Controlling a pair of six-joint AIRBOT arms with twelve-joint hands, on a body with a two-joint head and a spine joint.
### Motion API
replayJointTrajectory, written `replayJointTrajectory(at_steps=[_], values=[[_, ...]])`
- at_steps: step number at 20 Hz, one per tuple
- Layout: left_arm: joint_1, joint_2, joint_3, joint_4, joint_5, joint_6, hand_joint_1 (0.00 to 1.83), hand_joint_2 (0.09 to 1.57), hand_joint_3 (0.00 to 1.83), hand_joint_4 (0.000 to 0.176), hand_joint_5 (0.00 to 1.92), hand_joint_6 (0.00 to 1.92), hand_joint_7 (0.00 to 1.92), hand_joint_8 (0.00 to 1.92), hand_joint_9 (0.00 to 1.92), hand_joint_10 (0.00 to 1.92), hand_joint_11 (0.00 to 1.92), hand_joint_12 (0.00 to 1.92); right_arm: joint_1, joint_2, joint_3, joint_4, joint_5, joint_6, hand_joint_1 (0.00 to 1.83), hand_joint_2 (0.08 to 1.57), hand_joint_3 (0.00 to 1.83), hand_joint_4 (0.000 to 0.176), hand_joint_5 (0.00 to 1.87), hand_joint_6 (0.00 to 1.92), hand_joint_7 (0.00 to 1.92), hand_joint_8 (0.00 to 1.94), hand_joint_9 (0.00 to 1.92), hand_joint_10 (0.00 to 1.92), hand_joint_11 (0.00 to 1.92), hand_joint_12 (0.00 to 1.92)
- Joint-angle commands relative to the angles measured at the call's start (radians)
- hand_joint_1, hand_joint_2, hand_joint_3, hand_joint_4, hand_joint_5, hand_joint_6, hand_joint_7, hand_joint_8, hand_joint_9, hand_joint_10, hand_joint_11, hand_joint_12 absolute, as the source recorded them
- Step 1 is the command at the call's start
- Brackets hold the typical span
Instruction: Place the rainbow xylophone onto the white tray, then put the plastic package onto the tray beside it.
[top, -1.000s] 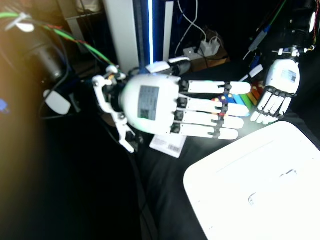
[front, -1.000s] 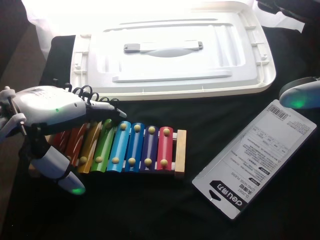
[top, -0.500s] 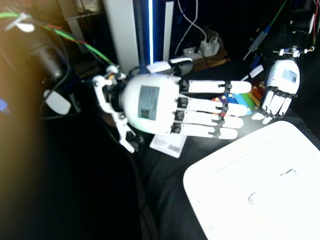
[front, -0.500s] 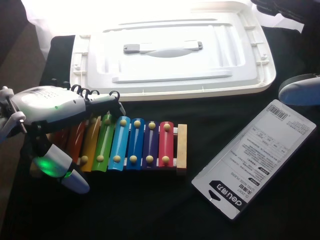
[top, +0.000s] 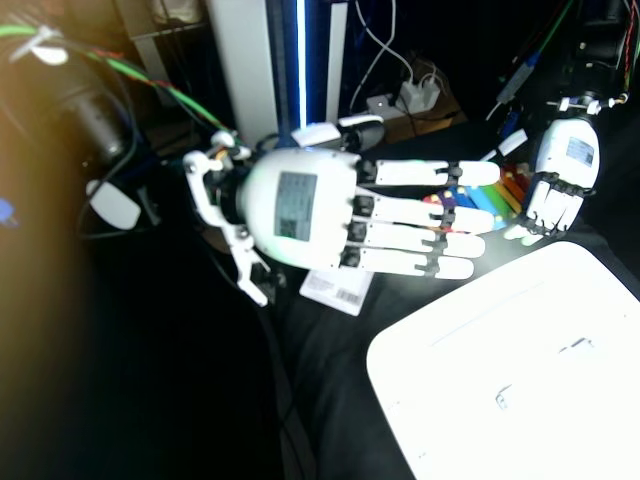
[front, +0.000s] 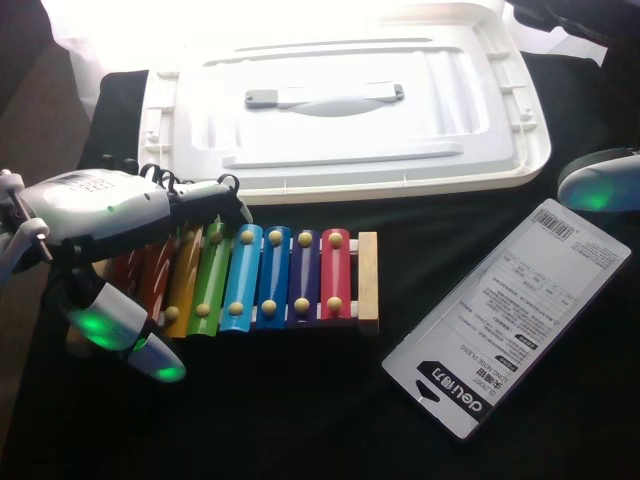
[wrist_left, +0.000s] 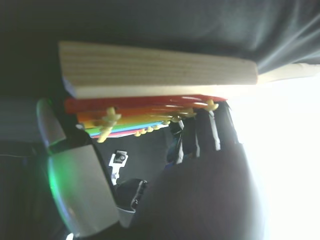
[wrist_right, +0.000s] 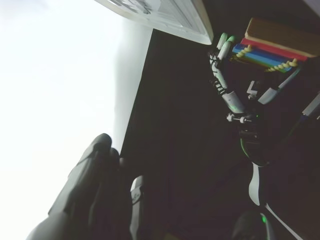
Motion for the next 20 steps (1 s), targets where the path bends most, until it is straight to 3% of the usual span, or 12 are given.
replayJointTrajectory(at_steps=[1, 3, 4, 5, 6, 7, 9, 11, 12, 15, 19, 20], values=[[0.009, 0.001, -0.002, -0.006, -0.004, -0.004, 1.08, 1.10, 0.00, 0.073, 0.31, 1.15, 0.45, 0.96, 0.59, 1.06, 0.60, 1.22, 0.009, -0.003, -0.001, 0.042, 0.121, 0.009, 0.64, 0.79, 0.00, 0.142, 0.20, 0.01, 0.18, 0.00, 0.18, 0.00, 0.26, 0.05], [0.009, 0.013, -0.005, -0.015, -0.014, -0.001, 1.10, 1.08, 0.00, 0.074, 0.36, 1.02, 0.47, 0.88, 0.60, 0.97, 0.61, 1.16, 0.009, -0.003, -0.001, 0.042, 0.121, 0.009, 0.63, 0.80, 0.01, 0.126, 0.19, 0.00, 0.18, 0.00, 0.20, 0.01, 0.28, 0.06], [0.009, 0.016, -0.006, -0.018, -0.018, -0.001, 1.08, 1.08, 0.00, 0.078, 0.36, 0.99, 0.46, 0.84, 0.59, 0.90, 0.59, 1.11, 0.009, -0.003, -0.001, 0.042, 0.121, 0.009, 0.63, 0.79, 0.00, 0.141, 0.19, 0.00, 0.19, 0.00, 0.20, 0.01, 0.28, 0.06], [0.009, 0.020, -0.008, -0.024, -0.025, 0.001, 1.09, 1.08, 0.00, 0.074, 0.37, 0.98, 0.47, 0.83, 0.59, 0.88, 0.58, 1.10, 0.009, -0.003, -0.001, 0.042, 0.121, 0.009, 0.63, 0.79, 0.00, 0.137, 0.19, 0.00, 0.20, 0.01, 0.20, 0.01, 0.28, 0.05], [0.009, 0.025, -0.009, -0.029, -0.031, 0.002, 1.09, 1.07, 0.00, 0.079, 0.35, 0.97, 0.47, 0.83, 0.59, 0.87, 0.55, 1.12, 0.009, -0.003, -0.001, 0.042, 0.121, 0.009, 0.61, 0.78, 0.00, 0.146, 0.19, 0.00, 0.19, 0.00, 0.21, 0.01, 0.29, 0.06], [0.009, 0.028, -0.011, -0.031, -0.035, 0.002, 1.07, 1.07, 0.00, 0.085, 0.35, 0.97, 0.48, 0.82, 0.59, 0.89, 0.55, 1.15, 0.009, -0.003, -0.001, 0.042, 0.121, 0.009, 0.64, 0.79, 0.00, 0.135, 0.19, 0.00, 0.19, 0.00, 0.20, 0.00, 0.28, 0.05], [0.009, 0.038, -0.014, -0.038, -0.046, 0.002, 1.04, 1.08, 0.00, 0.076, 0.33, 0.95, 0.49, 0.81, 0.60, 0.86, 0.56, 1.12, 0.009, -0.003, -0.001, 0.042, 0.121, 0.009, 0.61, 0.80, 0.00, 0.141, 0.19, 0.00, 0.19, 0.00, 0.19, 0.00, 0.28, 0.05], [0.009, 0.047, -0.018, -0.044, -0.059, 0.002, 1.05, 1.07, 0.00, 0.075, 0.34, 0.89, 0.51, 0.80, 0.61, 0.89, 0.56, 1.16, 0.009, -0.003, -0.001, 0.042, 0.121, 0.009, 0.62, 0.80, 0.00, 0.154, 0.18, 0.00, 0.18, 0.00, 0.19, 0.00, 0.26, 0.04], [0.009, 0.053, -0.020, -0.048, -0.069, 0.002, 1.06, 1.07, 0.00, 0.084, 0.30, 0.91, 0.49, 0.82, 0.56, 0.90, 0.50, 1.21, 0.009, -0.003, -0.001, 0.042, 0.121, 0.009, 0.63, 0.79, 0.00, 0.143, 0.19, 0.00, 0.21, 0.01, 0.20, 0.01, 0.27, 0.04], [0.009, 0.065, -0.022, -0.063, -0.091, 0.002, 1.04, 1.07, 0.00, 0.100, 0.25, 0.94, 0.46, 0.87, 0.54, 1.02, 0.47, 1.30, 0.009, -0.003, -0.001, 0.042, 0.121, 0.009, 0.63, 0.79, 0.00, 0.151, 0.20, 0.01, 0.20, 0.00, 0.21, 0.01, 0.29, 0.05], [0.008, 0.084, -0.029, -0.090, -0.119, 0.021, 1.01, 1.10, 0.00, 0.111, 0.18, 0.97, 0.44, 0.98, 0.51, 1.17, 0.47, 1.43, 0.009, -0.003, 0.000, 0.041, 0.121, 0.009, 0.60, 0.80, 0.00, 0.142, 0.16, 0.00, 0.19, 0.00, 0.23, 0.01, 0.30, 0.05], [0.006, 0.088, -0.030, -0.093, -0.126, 0.023, 1.02, 1.10, 0.00, 0.104, 0.19, 0.97, 0.45, 0.98, 0.53, 1.17, 0.50, 1.43, 0.009, -0.003, 0.000, 0.041, 0.121, 0.009, 0.60, 0.80, 0.00, 0.136, 0.15, 0.00, 0.18, 0.00, 0.23, 0.01, 0.30, 0.04]])
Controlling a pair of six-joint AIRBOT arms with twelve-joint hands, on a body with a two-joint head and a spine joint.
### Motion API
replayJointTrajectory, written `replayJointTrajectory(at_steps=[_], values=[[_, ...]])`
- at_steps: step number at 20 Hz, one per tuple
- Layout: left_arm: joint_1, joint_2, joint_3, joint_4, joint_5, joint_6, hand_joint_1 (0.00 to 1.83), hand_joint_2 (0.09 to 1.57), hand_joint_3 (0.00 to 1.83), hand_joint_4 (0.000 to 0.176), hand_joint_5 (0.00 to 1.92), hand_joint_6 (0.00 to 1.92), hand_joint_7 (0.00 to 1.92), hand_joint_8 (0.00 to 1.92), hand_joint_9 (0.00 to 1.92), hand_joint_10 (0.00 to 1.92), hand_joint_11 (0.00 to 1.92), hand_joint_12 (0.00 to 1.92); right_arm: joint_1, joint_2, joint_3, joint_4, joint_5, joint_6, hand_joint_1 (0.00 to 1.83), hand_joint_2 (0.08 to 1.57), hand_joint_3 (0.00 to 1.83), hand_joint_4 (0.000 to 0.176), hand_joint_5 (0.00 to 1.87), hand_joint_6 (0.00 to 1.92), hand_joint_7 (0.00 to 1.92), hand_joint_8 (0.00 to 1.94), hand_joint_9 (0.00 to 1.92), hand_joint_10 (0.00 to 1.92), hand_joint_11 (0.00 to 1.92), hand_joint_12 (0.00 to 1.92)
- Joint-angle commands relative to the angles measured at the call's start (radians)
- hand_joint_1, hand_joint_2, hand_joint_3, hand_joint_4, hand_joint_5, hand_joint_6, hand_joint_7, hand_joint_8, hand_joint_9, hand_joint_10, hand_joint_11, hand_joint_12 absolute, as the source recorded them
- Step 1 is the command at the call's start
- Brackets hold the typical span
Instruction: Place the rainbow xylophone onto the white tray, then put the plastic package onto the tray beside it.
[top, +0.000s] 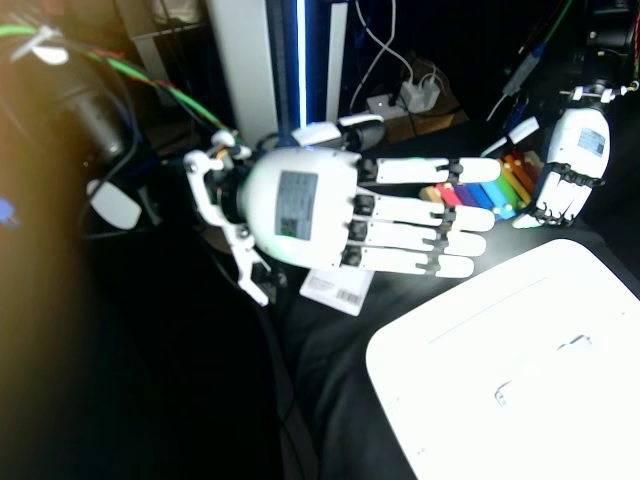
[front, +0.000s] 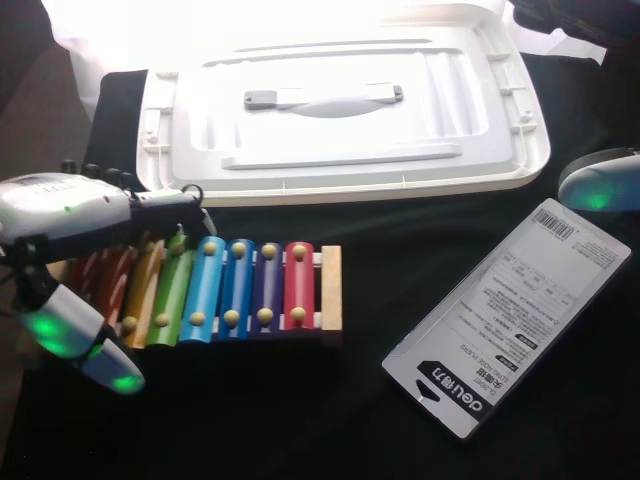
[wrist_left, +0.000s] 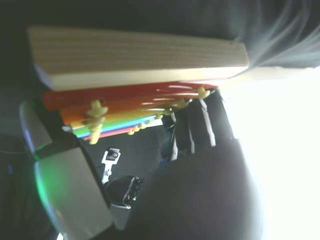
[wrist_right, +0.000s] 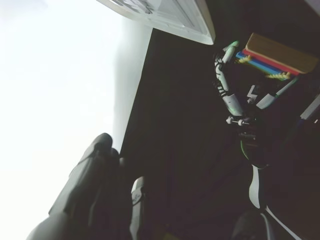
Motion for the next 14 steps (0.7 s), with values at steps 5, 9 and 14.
replayJointTrajectory(at_steps=[5, 9, 14], values=[[-0.026, 0.024, -0.002, -0.060, -0.140, 0.015, 0.99, 1.07, 0.00, 0.039, 0.37, 0.69, 0.55, 0.85, 0.62, 1.11, 0.58, 1.42, 0.009, -0.004, 0.002, 0.040, 0.119, 0.009, 0.62, 0.77, 0.00, 0.156, 0.14, 0.00, 0.19, 0.00, 0.22, 0.00, 0.30, 0.04], [-0.037, 0.041, -0.003, -0.111, -0.166, 0.059, 1.08, 1.04, 0.00, 0.040, 0.47, 0.42, 0.63, 0.69, 0.60, 1.20, 0.57, 1.48, 0.009, -0.005, 0.004, 0.038, 0.118, 0.009, 0.61, 0.80, 0.01, 0.147, 0.16, 0.01, 0.16, 0.00, 0.21, 0.00, 0.29, 0.03], [-0.082, 0.039, 0.017, -0.141, -0.168, 0.094, 1.06, 1.01, 0.00, 0.013, 0.52, 0.31, 0.68, 0.55, 0.63, 1.06, 0.54, 1.39, 0.009, -0.008, 0.007, 0.038, 0.118, 0.009, 0.66, 0.74, 0.00, 0.168, 0.17, 0.01, 0.15, 0.00, 0.19, 0.00, 0.29, 0.02]])
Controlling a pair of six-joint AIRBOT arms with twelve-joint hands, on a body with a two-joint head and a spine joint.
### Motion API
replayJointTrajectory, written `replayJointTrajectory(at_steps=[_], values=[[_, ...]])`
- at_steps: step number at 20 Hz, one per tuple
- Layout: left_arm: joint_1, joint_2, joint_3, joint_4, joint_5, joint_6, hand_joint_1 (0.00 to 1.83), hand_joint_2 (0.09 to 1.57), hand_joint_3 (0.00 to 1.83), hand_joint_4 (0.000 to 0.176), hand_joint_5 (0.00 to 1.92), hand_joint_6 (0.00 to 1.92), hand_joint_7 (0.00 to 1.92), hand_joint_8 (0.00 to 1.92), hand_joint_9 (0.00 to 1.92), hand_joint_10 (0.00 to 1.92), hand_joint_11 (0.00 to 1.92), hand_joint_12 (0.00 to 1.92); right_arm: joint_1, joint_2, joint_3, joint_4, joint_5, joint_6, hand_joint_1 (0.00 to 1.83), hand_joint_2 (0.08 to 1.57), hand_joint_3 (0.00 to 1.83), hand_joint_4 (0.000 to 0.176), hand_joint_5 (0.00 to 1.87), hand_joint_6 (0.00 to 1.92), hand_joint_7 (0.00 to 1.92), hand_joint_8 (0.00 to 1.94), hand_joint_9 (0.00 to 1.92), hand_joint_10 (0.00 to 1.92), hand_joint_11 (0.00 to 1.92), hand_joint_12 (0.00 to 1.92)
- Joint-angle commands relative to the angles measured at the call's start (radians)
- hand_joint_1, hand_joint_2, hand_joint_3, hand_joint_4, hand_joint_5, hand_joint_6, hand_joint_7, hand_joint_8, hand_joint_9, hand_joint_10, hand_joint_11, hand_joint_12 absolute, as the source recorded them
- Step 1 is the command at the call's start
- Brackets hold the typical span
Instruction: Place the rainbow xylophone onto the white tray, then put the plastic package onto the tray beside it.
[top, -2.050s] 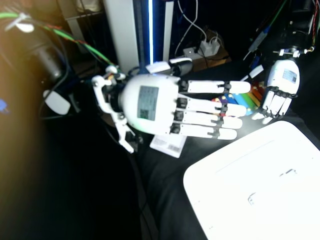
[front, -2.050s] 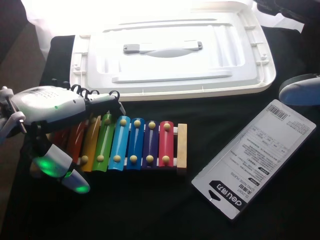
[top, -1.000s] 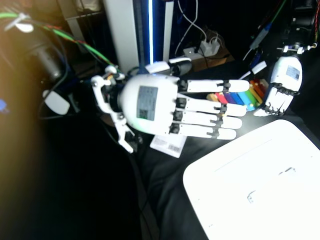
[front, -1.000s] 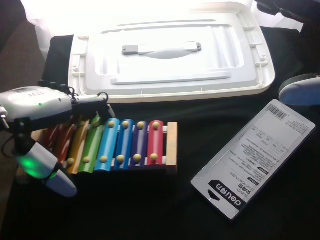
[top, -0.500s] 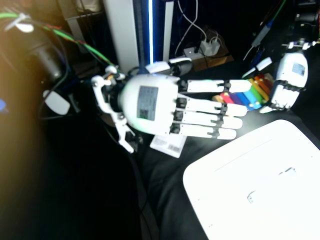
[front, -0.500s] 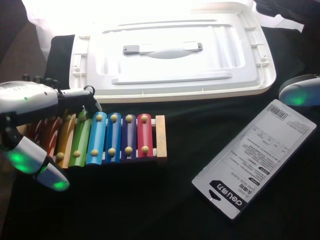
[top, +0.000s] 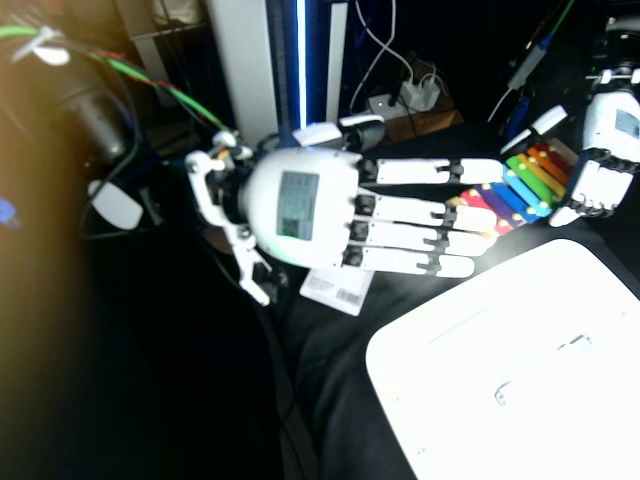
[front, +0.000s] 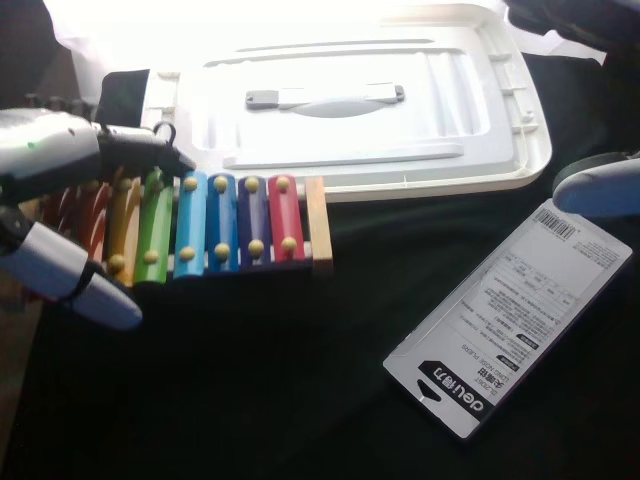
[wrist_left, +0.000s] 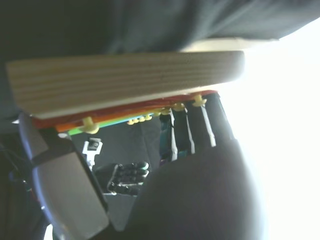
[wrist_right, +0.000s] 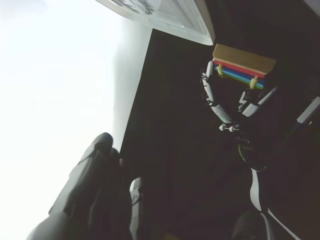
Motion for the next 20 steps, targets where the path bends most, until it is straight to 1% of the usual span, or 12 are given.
replayJointTrajectory(at_steps=[1, 2, 3, 4, 8, 11, 13, 15, 16, 17, 19, 20], values=[[-0.026, -0.004, 0.013, -0.037, -0.116, -0.001, 1.04, 1.02, 0.00, 0.013, 0.49, 0.41, 0.66, 0.63, 0.61, 1.13, 0.54, 1.42, 0.009, 0.000, 0.006, 0.044, 0.118, 0.009, 0.69, 0.74, 0.00, 0.160, 0.18, 0.01, 0.15, 0.00, 0.20, 0.01, 0.27, 0.02], [-0.038, -0.010, 0.023, -0.040, -0.113, -0.001, 1.07, 1.03, 0.00, 0.000, 0.44, 0.56, 0.62, 0.77, 0.62, 1.24, 0.55, 1.48, 0.009, -0.001, 0.006, 0.044, 0.118, 0.009, 0.70, 0.76, 0.00, 0.156, 0.18, 0.01, 0.15, 0.00, 0.21, 0.01, 0.27, 0.01], [-0.052, -0.017, 0.033, -0.044, -0.110, 0.000, 1.07, 1.03, 0.00, 0.000, 0.44, 0.56, 0.62, 0.77, 0.62, 1.24, 0.55, 1.48, 0.009, -0.001, 0.006, 0.044, 0.118, 0.009, 0.70, 0.76, 0.00, 0.156, 0.18, 0.01, 0.15, 0.00, 0.21, 0.01, 0.27, 0.01], [-0.065, -0.026, 0.046, -0.050, -0.106, 0.000, 1.12, 1.03, 0.00, 0.000, 0.37, 0.73, 0.59, 0.97, 0.63, 1.40, 0.56, 1.64, 0.009, -0.001, 0.006, 0.044, 0.118, 0.009, 0.61, 0.80, 0.01, 0.119, 0.19, 0.01, 0.15, 0.00, 0.21, 0.01, 0.27, 0.02], [-0.139, -0.076, 0.107, -0.052, -0.060, 0.002, 1.20, 1.01, 0.00, 0.000, 0.28, 1.01, 0.54, 1.21, 0.65, 1.55, 0.65, 1.78, 0.009, -0.001, 0.005, 0.044, 0.118, 0.009, 0.60, 0.80, 0.01, 0.112, 0.19, 0.01, 0.17, 0.01, 0.22, 0.01, 0.26, 0.01], [-0.202, -0.132, 0.171, -0.057, -0.014, 0.002, 1.26, 0.98, 0.00, 0.000, 0.29, 1.15, 0.62, 1.35, 0.84, 1.64, 0.89, 1.83, 0.009, -0.001, 0.003, 0.044, 0.118, 0.010, 0.64, 0.78, 0.00, 0.126, 0.17, 0.00, 0.13, 0.00, 0.17, 0.00, 0.28, 0.02], [-0.212, -0.164, 0.206, -0.109, 0.002, 0.033, 1.29, 0.98, 0.00, 0.000, 0.28, 1.14, 0.60, 1.36, 0.83, 1.66, 0.90, 1.86, 0.009, -0.001, 0.001, 0.044, 0.119, 0.010, 0.65, 0.78, 0.00, 0.117, 0.18, 0.00, 0.12, 0.00, 0.16, 0.00, 0.27, 0.01], [-0.218, -0.201, 0.249, -0.177, 0.014, 0.066, 1.24, 0.98, 0.00, 0.000, 0.30, 0.89, 0.51, 1.17, 0.67, 1.47, 0.70, 1.73, 0.009, -0.001, 0.000, 0.043, 0.119, 0.011, 0.59, 0.79, 0.00, 0.083, 0.17, 0.00, 0.14, 0.02, 0.17, 0.01, 0.25, 0.01], [-0.218, -0.224, 0.281, -0.212, 0.019, 0.067, 1.18, 1.00, 0.00, 0.000, 0.31, 0.80, 0.49, 1.18, 0.68, 1.53, 0.73, 1.72, 0.009, -0.001, -0.002, 0.043, 0.119, 0.011, 0.55, 0.78, 0.00, 0.094, 0.16, 0.00, 0.12, 0.00, 0.15, 0.00, 0.28, 0.02], [-0.219, -0.238, 0.299, -0.233, 0.022, 0.067, 1.16, 1.01, 0.00, 0.000, 0.32, 0.72, 0.45, 1.18, 0.61, 1.54, 0.64, 1.73, 0.009, -0.001, -0.003, 0.043, 0.121, 0.011, 0.55, 0.79, 0.00, 0.083, 0.10, 0.00, 0.07, 0.00, 0.10, 0.00, 0.28, 0.01], [-0.221, -0.254, 0.324, -0.266, 0.024, 0.067, 1.15, 1.03, 0.00, 0.000, 0.43, 0.53, 0.53, 1.07, 0.63, 1.47, 0.64, 1.70, 0.009, -0.001, -0.005, 0.043, 0.126, 0.011, 0.60, 0.75, 0.00, 0.103, 0.06, 0.00, 0.01, 0.00, 0.03, 0.00, 0.25, 0.01], [-0.223, -0.258, 0.334, -0.283, 0.024, 0.069, 1.10, 1.04, 0.00, 0.000, 0.47, 0.43, 0.53, 1.06, 0.64, 1.50, 0.65, 1.73, 0.009, -0.001, -0.005, 0.043, 0.128, 0.011, 0.62, 0.75, 0.00, 0.090, 0.05, 0.00, 0.00, 0.00, 0.06, 0.01, 0.26, 0.01]])
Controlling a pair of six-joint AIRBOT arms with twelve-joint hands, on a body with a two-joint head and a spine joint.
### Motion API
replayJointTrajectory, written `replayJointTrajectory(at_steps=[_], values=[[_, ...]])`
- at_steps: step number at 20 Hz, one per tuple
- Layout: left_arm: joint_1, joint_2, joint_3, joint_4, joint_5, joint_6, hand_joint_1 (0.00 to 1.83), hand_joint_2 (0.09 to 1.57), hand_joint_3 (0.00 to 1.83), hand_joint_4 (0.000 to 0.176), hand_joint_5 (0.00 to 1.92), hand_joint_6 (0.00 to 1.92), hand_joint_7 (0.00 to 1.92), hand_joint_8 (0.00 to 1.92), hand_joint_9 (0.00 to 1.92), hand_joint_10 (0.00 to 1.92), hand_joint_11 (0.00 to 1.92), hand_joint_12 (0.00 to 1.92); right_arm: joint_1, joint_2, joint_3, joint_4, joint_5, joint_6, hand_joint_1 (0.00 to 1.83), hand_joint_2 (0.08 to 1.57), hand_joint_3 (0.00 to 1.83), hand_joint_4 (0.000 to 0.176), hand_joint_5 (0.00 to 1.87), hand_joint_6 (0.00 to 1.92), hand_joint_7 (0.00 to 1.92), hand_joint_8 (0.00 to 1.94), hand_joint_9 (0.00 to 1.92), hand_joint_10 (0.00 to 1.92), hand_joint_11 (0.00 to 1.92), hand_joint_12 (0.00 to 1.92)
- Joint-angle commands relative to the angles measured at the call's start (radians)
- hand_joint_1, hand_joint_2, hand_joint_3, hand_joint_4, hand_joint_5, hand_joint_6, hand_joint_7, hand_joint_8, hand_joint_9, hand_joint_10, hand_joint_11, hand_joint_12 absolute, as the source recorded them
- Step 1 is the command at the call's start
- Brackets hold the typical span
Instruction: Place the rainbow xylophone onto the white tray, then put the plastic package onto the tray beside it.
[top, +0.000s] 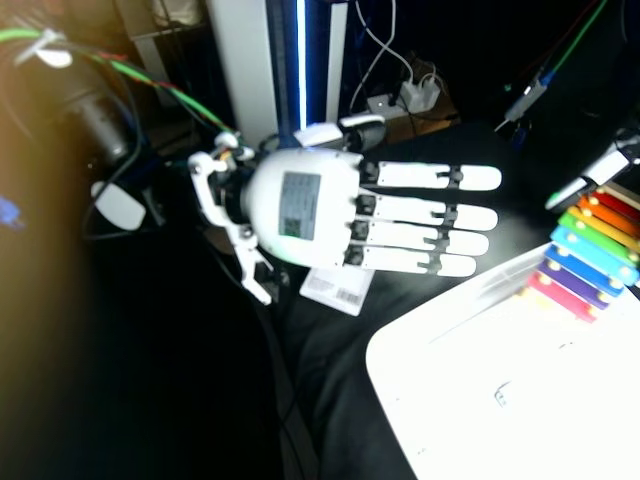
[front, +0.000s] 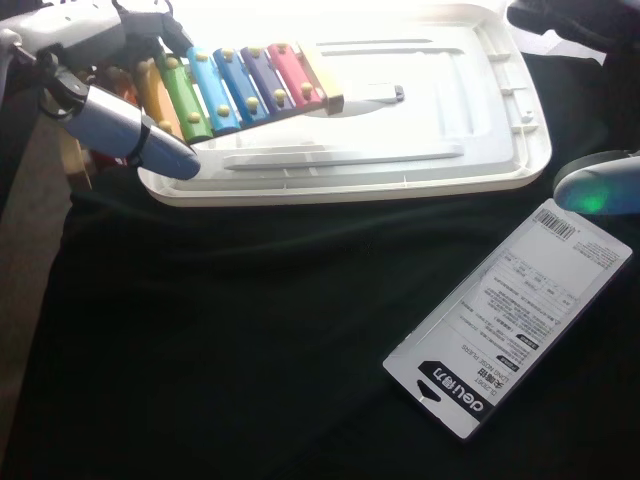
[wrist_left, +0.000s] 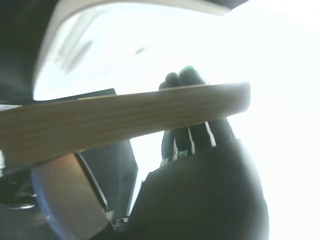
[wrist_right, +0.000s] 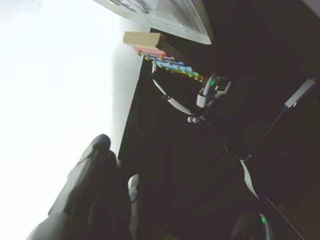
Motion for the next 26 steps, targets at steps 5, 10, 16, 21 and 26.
replayJointTrajectory(at_steps=[5, 10, 16, 21, 26], values=[[-0.043, -0.027, 0.051, -0.086, -0.101, 0.013, 1.18, 1.08, 0.00, 0.000, 0.54, 0.17, 0.57, 0.73, 0.63, 1.19, 0.57, 1.54, 0.009, -0.001, -0.001, 0.041, 0.129, 0.011, 0.60, 0.75, 0.00, 0.079, 0.04, 0.00, 0.10, 0.01, 0.13, 0.01, 0.26, 0.01], [-0.070, -0.091, 0.117, -0.118, -0.065, 0.026, 1.14, 1.08, 0.00, 0.091, 0.55, 0.24, 0.57, 0.90, 0.66, 1.40, 0.65, 1.66, 0.009, -0.002, -0.001, 0.035, 0.133, 0.017, 0.66, 0.72, 0.00, 0.058, 0.04, 0.00, 0.15, 0.01, 0.18, 0.02, 0.27, 0.01], [-0.093, -0.168, 0.209, -0.121, -0.020, 0.026, 1.34, 1.13, 0.00, 0.079, 0.66, 0.24, 0.90, 1.14, 0.81, 1.33, 0.76, 1.56, 0.009, -0.003, -0.001, 0.024, 0.136, 0.030, 0.68, 0.68, 0.00, 0.083, 0.00, 0.00, 0.05, 0.00, 0.10, 0.00, 0.25, 0.01], [-0.104, -0.228, 0.295, -0.135, 0.034, 0.026, 1.16, 1.05, 0.00, 0.009, 0.53, 0.61, 0.74, 1.07, 0.80, 1.23, 0.75, 1.48, 0.009, -0.015, 0.001, 0.013, 0.135, 0.032, 0.71, 0.70, 0.00, 0.102, 0.00, 0.00, 0.10, 0.02, 0.13, 0.01, 0.23, 0.00], [-0.112, -0.273, 0.354, -0.136, 0.098, 0.026, 1.27, 1.13, 0.01, 0.000, 0.47, 0.59, 0.84, 1.10, 0.93, 0.80, 0.84, 1.08, 0.009, -0.031, 0.009, 0.005, 0.136, 0.036, 0.64, 0.72, 0.00, 0.114, 0.00, 0.00, 0.11, 0.01, 0.14, 0.01, 0.23, 0.01]])
